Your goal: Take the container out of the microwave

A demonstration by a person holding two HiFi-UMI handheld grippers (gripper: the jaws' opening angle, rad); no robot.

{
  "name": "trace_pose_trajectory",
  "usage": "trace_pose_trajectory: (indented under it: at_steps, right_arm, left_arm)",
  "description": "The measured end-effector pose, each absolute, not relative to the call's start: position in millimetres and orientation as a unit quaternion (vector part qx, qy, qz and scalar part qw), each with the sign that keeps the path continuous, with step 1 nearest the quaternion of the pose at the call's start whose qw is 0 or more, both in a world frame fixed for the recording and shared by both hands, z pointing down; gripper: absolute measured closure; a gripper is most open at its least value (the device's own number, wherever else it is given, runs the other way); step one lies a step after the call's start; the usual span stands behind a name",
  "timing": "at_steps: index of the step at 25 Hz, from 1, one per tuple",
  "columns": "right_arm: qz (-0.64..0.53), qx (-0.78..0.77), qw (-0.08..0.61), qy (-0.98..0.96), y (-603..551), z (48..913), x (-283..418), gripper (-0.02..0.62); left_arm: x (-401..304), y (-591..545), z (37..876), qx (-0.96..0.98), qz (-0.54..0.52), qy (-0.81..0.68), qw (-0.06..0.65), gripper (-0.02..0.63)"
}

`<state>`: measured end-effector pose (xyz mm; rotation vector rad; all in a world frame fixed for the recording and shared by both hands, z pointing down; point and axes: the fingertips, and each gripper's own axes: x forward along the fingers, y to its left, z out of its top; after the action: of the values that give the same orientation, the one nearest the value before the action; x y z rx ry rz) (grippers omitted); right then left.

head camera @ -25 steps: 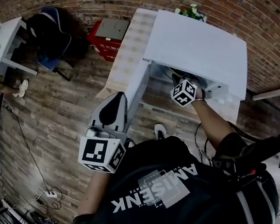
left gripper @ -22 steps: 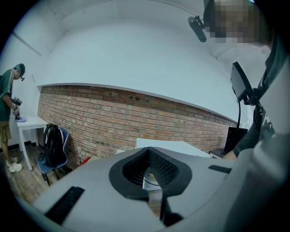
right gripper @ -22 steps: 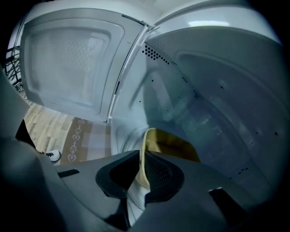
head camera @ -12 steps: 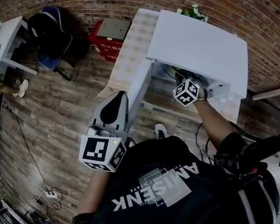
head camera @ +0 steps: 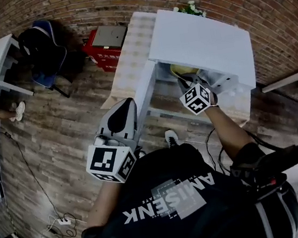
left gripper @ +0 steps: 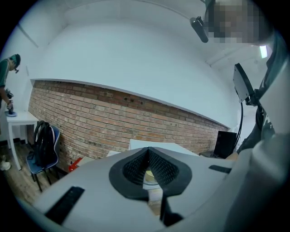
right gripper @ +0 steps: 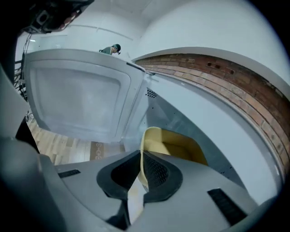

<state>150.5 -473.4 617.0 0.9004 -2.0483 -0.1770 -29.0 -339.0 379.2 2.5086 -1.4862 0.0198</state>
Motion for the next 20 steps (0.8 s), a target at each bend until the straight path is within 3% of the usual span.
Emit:
trace_pose_trajectory:
  at_steps: [20]
  right_arm:
    - [-0.017, 0.363, 0.427, -0.828, -348.6, 564.9, 99.6, 0.546]
  left_arm:
    - [-59.0, -302.1, 378.5, 0.892, -0.021, -0.437, 0.117, 0.595]
